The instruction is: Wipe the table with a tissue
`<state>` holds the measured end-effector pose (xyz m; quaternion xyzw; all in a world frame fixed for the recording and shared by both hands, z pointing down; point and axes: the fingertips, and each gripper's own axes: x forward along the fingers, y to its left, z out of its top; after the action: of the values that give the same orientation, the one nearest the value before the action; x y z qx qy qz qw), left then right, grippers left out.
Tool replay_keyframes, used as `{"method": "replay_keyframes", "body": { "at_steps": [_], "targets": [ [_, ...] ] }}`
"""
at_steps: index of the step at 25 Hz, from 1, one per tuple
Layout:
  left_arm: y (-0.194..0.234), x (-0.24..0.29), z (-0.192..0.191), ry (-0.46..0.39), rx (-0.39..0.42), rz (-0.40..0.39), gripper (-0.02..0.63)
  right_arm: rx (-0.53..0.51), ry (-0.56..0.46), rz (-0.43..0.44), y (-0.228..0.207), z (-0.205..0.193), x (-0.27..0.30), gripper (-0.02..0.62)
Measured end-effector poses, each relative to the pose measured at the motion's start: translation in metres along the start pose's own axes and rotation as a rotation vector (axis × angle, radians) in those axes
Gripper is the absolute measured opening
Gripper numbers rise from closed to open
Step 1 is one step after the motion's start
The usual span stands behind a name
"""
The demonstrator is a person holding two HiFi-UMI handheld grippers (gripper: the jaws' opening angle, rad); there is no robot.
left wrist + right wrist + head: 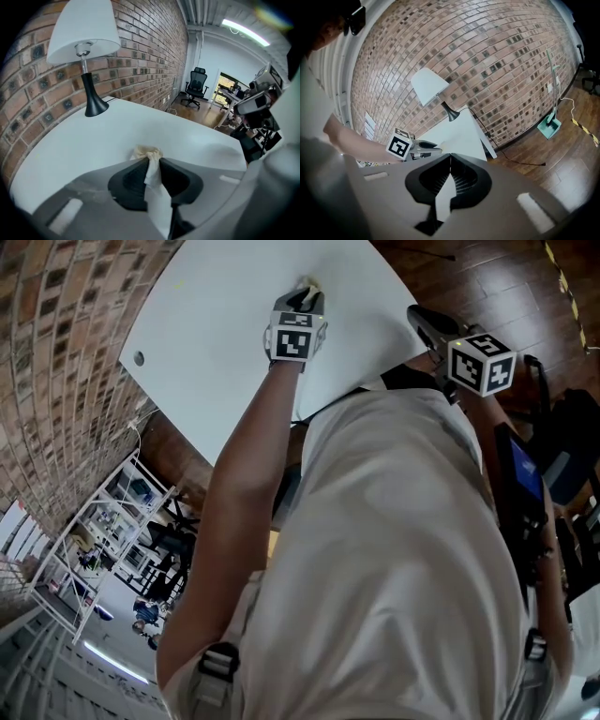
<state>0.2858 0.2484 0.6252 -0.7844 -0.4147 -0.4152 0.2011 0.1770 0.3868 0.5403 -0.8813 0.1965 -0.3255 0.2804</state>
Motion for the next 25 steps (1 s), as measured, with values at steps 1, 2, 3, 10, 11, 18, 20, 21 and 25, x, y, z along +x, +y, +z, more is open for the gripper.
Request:
{"method": "replay_keyframes", "body": {
  "at_steps": [1, 2, 3, 10, 11, 18, 20, 21, 25],
  "targets": [
    [-0.008, 0.002, 0.001, 0.001, 0.002, -0.01, 0.066, 0.001, -0.004, -0.002, 0.0, 0.001, -0.001, 0.009],
    [-0.013, 0.003, 0.002, 0.005, 0.002, -0.011, 0.066, 0.002, -0.008, -0.005, 0.0, 0.001, -0.002, 0.009],
    [-0.016, 0.004, 0.002, 0.011, -0.001, -0.007, 0.066, 0.004, -0.012, -0.007, 0.0, 0.002, -0.003, 0.009],
    [-0.016, -0.012, 0.013, -0.046, 0.015, -0.009, 0.066, 0.036, -0.064, -0.058, -0.019, 0.012, -0.019, 0.009],
    [0.0, -0.016, 0.011, -0.057, -0.016, 0.046, 0.067, 0.036, -0.069, -0.064, -0.022, 0.014, -0.021, 0.009],
    [0.105, -0.048, -0.037, -0.026, -0.298, 0.304, 0.071, 0.04, -0.073, -0.072, -0.026, 0.012, -0.028, 0.009],
    [0.11, -0.047, -0.042, -0.012, -0.318, 0.308, 0.071, 0.043, -0.069, -0.074, -0.027, 0.009, -0.028, 0.009],
    [0.11, -0.045, -0.042, -0.012, -0.321, 0.307, 0.071, 0.045, -0.067, -0.075, -0.027, 0.008, -0.027, 0.009],
    [0.078, -0.029, -0.024, -0.032, -0.286, 0.231, 0.071, 0.041, -0.063, -0.085, -0.027, 0.011, -0.031, 0.009]
  ]
}}
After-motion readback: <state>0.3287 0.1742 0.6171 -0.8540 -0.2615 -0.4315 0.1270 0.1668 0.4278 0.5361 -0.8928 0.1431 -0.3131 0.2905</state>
